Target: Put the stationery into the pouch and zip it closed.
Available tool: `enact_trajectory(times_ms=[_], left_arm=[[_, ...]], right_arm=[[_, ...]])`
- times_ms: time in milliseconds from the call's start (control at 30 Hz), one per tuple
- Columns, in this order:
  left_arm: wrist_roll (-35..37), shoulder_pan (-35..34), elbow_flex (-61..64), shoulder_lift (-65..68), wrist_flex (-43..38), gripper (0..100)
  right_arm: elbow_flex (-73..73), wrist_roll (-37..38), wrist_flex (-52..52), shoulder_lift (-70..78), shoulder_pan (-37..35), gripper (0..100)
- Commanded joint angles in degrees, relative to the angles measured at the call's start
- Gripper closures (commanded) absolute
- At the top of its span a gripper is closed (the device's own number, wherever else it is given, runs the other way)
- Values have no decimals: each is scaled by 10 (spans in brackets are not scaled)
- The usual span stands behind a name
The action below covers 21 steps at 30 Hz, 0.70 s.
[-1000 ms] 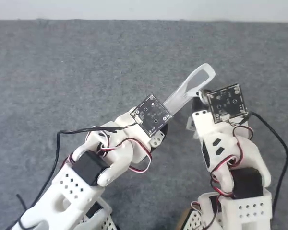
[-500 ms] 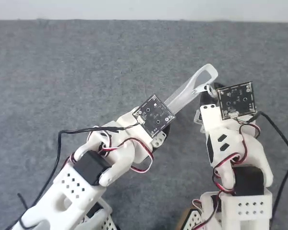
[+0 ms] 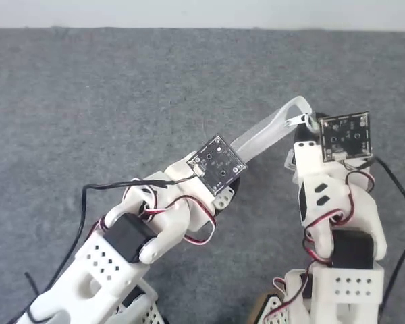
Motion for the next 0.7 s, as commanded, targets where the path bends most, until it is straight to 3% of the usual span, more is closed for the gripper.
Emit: enact_trajectory(times_ms=[0, 400, 667], left_arm=[[8, -3, 12, -3, 15, 992], [21, -5, 10, -3, 15, 992], [22, -6, 9, -3, 15, 992]], right_arm=[[-17, -8, -41, 44, 53, 992], [-55, -45, -48, 91, 137, 992], [-69, -60, -20, 87, 128, 988]])
